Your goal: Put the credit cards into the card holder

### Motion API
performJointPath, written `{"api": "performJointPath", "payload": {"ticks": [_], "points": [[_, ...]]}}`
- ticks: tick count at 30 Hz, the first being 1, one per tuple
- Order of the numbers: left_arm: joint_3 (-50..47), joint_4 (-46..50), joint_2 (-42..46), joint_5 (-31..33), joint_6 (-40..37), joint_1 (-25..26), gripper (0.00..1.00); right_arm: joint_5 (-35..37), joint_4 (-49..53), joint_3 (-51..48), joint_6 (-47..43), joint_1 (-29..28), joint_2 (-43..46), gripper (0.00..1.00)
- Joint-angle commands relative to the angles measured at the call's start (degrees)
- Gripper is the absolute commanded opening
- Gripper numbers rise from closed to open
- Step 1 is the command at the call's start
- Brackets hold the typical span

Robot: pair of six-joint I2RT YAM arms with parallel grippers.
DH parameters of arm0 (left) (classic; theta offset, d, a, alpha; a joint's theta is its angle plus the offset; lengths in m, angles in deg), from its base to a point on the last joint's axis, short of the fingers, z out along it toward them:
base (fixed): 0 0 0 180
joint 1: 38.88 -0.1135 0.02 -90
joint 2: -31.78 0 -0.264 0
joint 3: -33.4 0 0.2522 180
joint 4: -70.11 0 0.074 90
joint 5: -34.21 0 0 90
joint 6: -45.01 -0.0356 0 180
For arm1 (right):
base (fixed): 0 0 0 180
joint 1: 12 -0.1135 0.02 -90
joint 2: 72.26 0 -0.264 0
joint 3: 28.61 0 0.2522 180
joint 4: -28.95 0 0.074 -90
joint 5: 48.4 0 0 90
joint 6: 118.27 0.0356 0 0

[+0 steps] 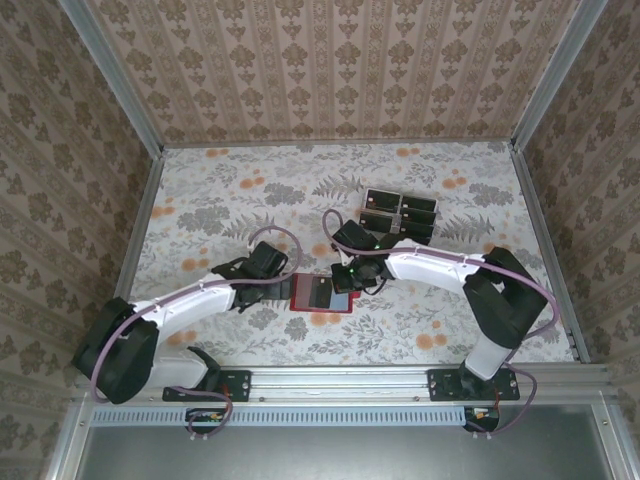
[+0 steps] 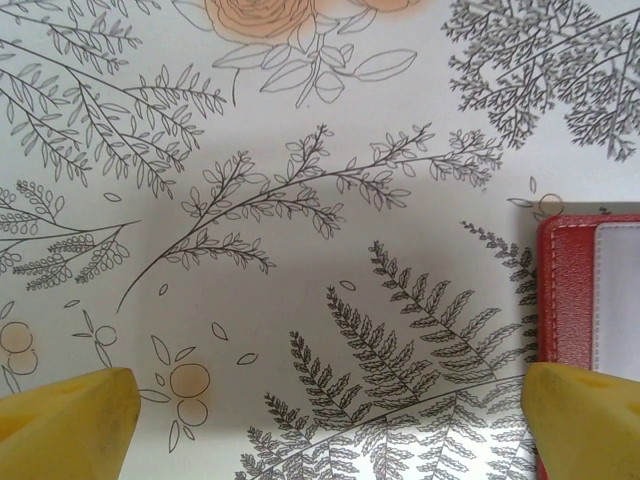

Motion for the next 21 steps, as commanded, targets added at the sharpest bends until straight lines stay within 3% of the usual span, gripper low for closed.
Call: {"api": "performJointPath", "payload": {"ticks": [1, 21], "points": [[-0.47, 0.05, -1.39, -0.54, -1.31, -0.43, 1.0, 4.17, 3.56, 1.91, -0.47, -0.98, -2.2, 0.0], [-2.33, -3.32, -6.34, -2.52, -0.01, -0.13, 1.0, 0.66, 0.73, 7.97, 0.23, -3.61, -10.48, 0.0]]}}
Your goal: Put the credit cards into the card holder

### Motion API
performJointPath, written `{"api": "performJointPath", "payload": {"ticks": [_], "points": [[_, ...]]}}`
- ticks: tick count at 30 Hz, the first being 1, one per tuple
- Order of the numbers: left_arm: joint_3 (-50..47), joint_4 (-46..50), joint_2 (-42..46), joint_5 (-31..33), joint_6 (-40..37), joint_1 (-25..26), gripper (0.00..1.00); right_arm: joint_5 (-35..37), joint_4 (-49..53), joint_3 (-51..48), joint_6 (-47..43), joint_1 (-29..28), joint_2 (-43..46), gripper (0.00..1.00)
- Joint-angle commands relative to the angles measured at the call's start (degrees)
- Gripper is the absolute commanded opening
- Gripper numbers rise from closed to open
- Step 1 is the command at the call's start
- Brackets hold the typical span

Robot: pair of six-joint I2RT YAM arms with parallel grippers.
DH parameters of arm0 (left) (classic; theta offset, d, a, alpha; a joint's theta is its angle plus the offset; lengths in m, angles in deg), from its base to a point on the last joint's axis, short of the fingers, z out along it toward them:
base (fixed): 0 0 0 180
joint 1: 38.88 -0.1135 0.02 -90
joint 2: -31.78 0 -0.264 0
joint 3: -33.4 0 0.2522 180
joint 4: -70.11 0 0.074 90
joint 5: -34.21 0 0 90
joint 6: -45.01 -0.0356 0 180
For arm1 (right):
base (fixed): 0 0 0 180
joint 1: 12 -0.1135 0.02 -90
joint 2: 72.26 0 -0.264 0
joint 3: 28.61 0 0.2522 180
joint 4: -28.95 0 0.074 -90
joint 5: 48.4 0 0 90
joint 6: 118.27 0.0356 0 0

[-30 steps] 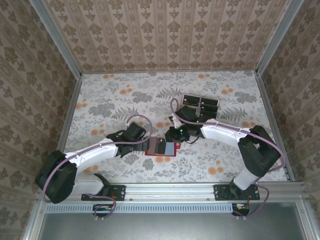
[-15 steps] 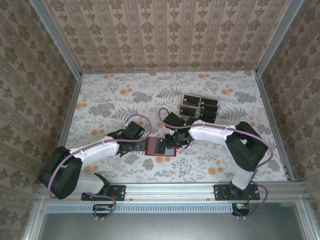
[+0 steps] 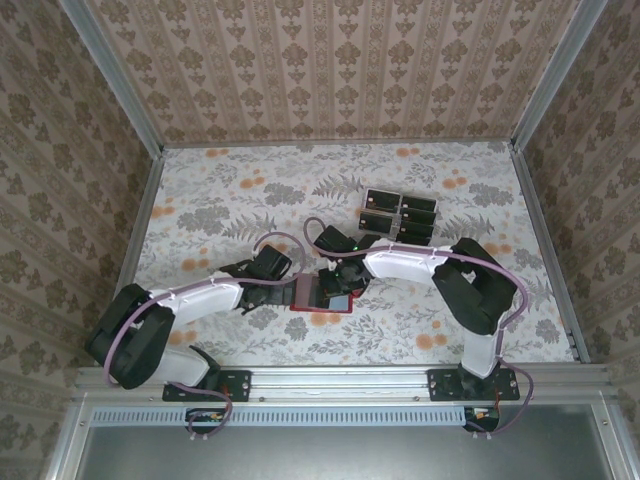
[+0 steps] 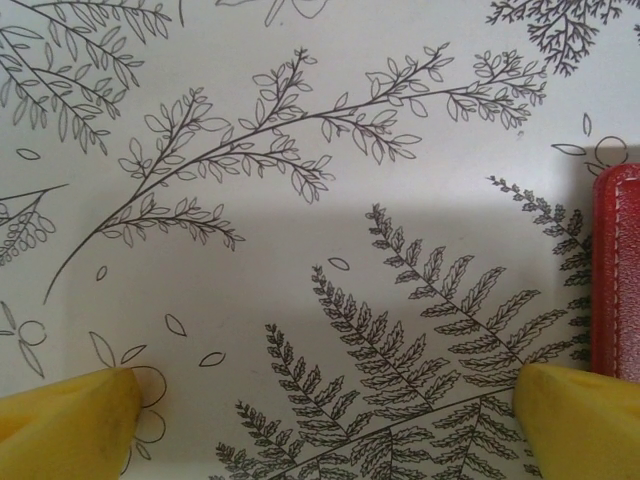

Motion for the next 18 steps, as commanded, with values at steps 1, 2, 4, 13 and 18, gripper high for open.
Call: {"api": "performJointPath", "payload": {"ticks": [1, 2, 4, 13, 18], "points": [[-1.04, -0.69, -1.51, -0.63, 0.14, -0.06, 1.0, -1.54, -0.06, 2.24, 0.38, -0.59, -1.74, 0.0], [-1.02, -0.85, -1.7, -0.68, 0.22, 0.01, 1.0, -1.8, -0.21, 2.53, 0.48, -0.66, -2.06, 0.0], [-1.04, -1.14, -2.07, -0.76, 0.31, 0.1, 1.0, -2.24, -0.43, 3.08, 0.53, -0.72, -2.65, 0.0], [-1.22, -1.84, -2.87, -1.06, 0.76, 1.06, 1.0, -3.38, -0.88, 6.29, 0.74, -1.28, -5.18, 0.0], [-1.3, -2.04, -2.96, -1.02, 1.24, 1.8, 1.0, -4.4, -1.14, 8.83, 0.74, -1.55, -7.31, 0.0]]}}
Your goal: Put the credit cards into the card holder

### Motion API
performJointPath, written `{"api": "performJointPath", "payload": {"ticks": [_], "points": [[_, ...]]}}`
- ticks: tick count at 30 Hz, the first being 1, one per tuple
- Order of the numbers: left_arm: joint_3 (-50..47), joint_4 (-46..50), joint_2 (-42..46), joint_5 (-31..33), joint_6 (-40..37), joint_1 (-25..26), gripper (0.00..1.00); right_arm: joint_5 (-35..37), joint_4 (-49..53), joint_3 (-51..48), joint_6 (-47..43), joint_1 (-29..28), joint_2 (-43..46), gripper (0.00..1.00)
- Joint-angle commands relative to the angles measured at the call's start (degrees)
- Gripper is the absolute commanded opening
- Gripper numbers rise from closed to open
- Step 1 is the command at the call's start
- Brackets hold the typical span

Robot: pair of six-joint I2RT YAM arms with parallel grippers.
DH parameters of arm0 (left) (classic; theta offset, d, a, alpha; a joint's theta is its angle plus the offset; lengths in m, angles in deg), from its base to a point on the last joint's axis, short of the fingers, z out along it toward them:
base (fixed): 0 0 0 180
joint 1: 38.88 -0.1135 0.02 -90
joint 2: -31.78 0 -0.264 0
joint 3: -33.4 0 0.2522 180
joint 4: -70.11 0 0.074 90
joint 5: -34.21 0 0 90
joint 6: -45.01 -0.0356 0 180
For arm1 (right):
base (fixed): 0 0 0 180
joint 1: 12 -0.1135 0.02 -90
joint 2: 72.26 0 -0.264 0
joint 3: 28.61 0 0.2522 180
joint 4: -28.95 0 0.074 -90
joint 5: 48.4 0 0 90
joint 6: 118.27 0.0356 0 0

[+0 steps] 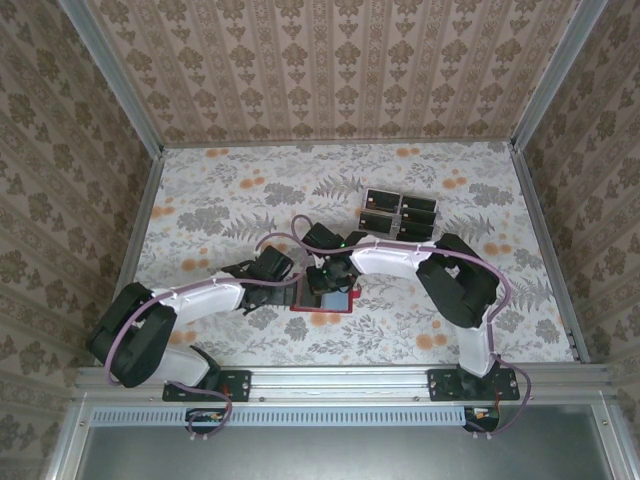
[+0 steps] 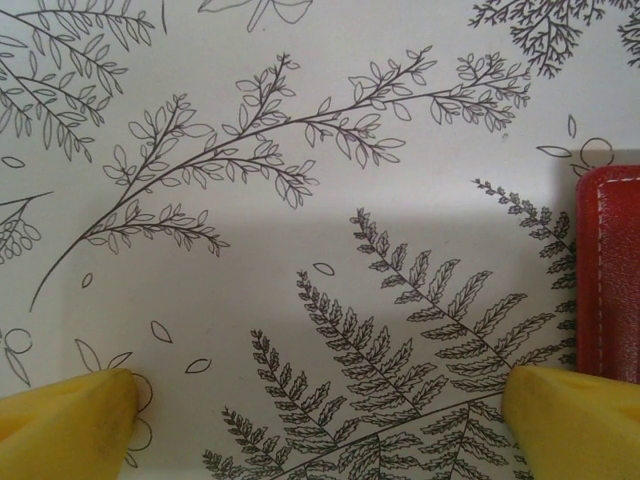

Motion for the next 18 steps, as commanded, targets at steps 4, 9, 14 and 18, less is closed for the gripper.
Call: {"api": "performJointPath", "payload": {"ticks": [4, 9, 14, 18], "points": [[-1.28, -1.13, -2.45, -1.22, 1.54, 1.1, 1.0, -1.89, -0.38, 3.12, 0.44, -0.57, -1.71, 0.0], [-0.95, -0.68, -2.3, -0.9, 1.96, 1.56, 1.0, -1.49, -0.1, 2.59, 0.17, -0.54, 0.74, 0.0], [-0.92, 0.88, -0.54, 0.4, 2.16, 1.58, 1.0, 0.53, -0.4, -2.59, 0.68, -0.44, 6.17, 0.0], [-1.01, 2.66, 1.58, 2.19, 2.22, 1.12, 1.0, 1.87, -1.17, -6.42, 1.04, -0.43, 7.96, 0.0]]}}
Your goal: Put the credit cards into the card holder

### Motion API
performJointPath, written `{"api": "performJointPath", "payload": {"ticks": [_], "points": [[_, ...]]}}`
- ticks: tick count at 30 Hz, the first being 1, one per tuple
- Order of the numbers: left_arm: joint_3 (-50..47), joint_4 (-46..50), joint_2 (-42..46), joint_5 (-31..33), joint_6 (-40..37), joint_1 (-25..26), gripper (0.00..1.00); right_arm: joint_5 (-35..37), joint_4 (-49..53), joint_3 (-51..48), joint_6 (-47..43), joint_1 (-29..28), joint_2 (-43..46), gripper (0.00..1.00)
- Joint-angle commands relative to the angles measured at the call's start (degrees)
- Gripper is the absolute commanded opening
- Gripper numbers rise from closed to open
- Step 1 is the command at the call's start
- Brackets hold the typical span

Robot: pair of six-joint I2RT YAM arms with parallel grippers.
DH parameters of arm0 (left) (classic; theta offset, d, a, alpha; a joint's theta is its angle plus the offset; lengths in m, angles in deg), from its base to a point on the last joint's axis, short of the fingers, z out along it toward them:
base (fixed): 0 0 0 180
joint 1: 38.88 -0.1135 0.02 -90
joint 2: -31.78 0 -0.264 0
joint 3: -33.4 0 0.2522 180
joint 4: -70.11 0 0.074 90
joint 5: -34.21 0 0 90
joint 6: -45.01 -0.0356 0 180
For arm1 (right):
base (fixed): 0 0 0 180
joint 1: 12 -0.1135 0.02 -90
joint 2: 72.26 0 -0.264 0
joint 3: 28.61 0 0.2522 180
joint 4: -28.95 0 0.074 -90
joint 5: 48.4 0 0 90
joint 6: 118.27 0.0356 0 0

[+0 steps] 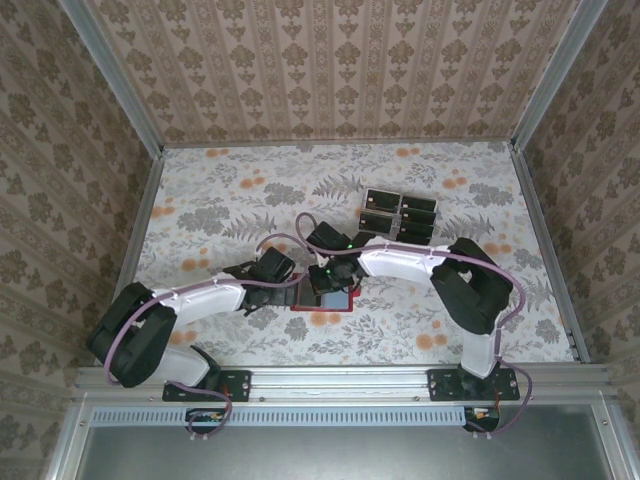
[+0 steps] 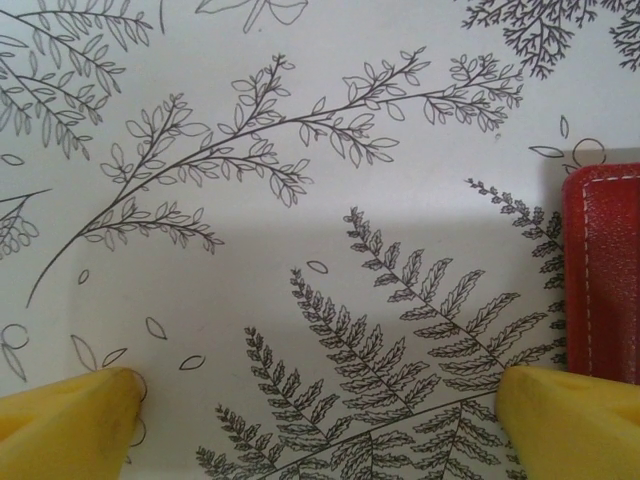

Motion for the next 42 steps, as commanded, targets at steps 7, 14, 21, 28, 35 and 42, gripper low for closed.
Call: {"api": "performJointPath", "payload": {"ticks": [7, 14, 21, 28, 35, 42], "points": [[-1.26, 3.58, 2.96, 1.8, 0.76, -1.61, 1.0, 3.01, -1.66, -4.79, 0.85, 0.23, -0.5, 0.0], [-0.97, 2.25, 0.26, 0.67, 0.58, -1.76, 1.0, 3.12, -0.93, -4.84, -0.03, 0.9, 0.03, 0.0], [-1.08, 0.95, -1.33, 0.1, 0.67, -1.73, 1.0, 2.39, -0.29, -2.83, -0.29, 0.86, 1.72, 0.0], [-1.26, 0.37, -1.8, -0.25, 0.97, -1.68, 1.0, 2.04, -0.68, -1.57, -0.43, 0.91, -0.49, 0.0], [-1.44, -0.36, -2.75, -0.75, 1.29, -1.61, 1.0, 1.01, -1.79, -0.37, -0.06, 0.79, -3.16, 0.0], [-1.55, -0.72, -3.47, -0.91, 1.54, -1.37, 1.0, -0.14, -2.57, 0.93, 0.27, 0.82, -4.69, 0.0]]}}
